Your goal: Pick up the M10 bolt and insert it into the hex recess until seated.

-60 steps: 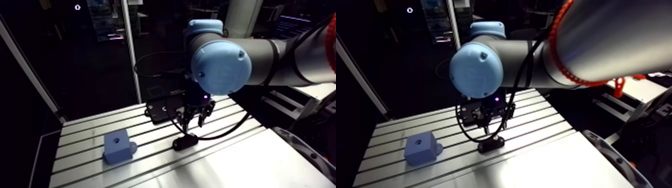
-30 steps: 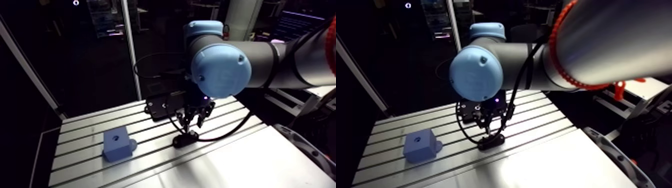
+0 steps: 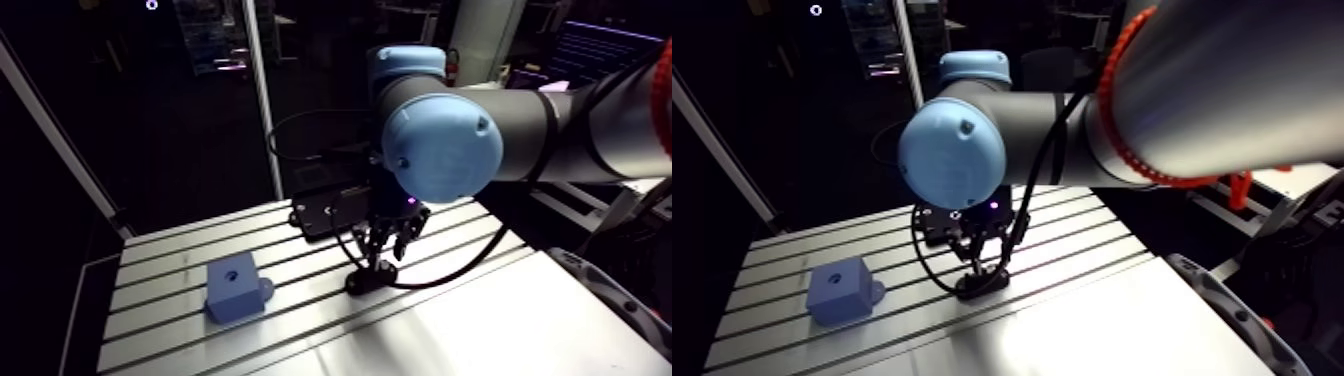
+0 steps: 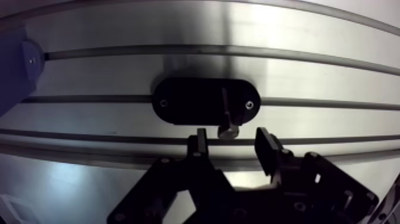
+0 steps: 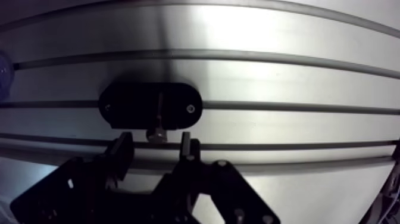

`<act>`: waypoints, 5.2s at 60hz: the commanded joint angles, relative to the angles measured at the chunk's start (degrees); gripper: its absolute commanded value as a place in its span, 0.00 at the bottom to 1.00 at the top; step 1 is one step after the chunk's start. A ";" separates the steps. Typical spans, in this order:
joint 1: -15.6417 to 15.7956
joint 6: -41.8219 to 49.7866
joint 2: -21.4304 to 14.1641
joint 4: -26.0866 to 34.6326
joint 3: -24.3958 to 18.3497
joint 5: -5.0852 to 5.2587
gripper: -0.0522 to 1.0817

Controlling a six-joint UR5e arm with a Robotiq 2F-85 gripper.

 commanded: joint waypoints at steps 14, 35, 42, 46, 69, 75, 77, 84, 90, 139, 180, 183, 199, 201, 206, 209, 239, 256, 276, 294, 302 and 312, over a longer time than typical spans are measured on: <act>0.07 0.17 0.27 -0.08 0.28 0.07 0.48; 0.24 0.01 0.62 -2.10 0.37 0.00 0.49; 0.24 0.00 0.62 -2.10 0.46 0.00 0.51; 0.33 0.09 0.62 -2.10 0.53 0.00 0.51; 0.33 0.08 0.62 -2.10 0.72 0.07 0.54; 0.33 0.09 0.62 -2.10 0.87 0.01 0.54; 0.33 0.09 0.62 -2.10 0.89 0.08 0.54; 0.33 0.09 0.62 -2.11 0.99 0.09 0.54; 0.33 0.09 0.62 -2.17 0.99 0.09 0.56; 0.33 0.00 0.62 -2.19 1.06 0.00 0.62; 0.33 -0.09 0.88 -2.19 0.91 0.00 0.64; 0.33 -0.09 0.88 -2.26 0.90 0.00 0.65; 0.33 -0.09 1.06 -2.45 0.81 0.00 0.66; 0.33 -0.09 1.06 -2.45 0.81 0.00 0.67; 0.33 -0.09 1.06 -2.45 0.81 0.00 0.67; 0.33 -0.09 1.06 -2.45 0.81 -0.09 0.67; 0.15 -0.18 0.46 -2.11 -0.03 0.16 0.70; 0.50 -0.26 -1.69 2.61 -4.27 0.34 0.71; 4.28 -0.26 -4.04 17.26 -15.12 0.63 0.72; 10.14 -4.94 -1.61 30.23 -26.69 0.01 0.72; 13.70 -5.16 0.44 34.16 -30.69 -0.72 0.72; 19.55 -7.22 4.19 38.82 -34.99 -3.85 0.72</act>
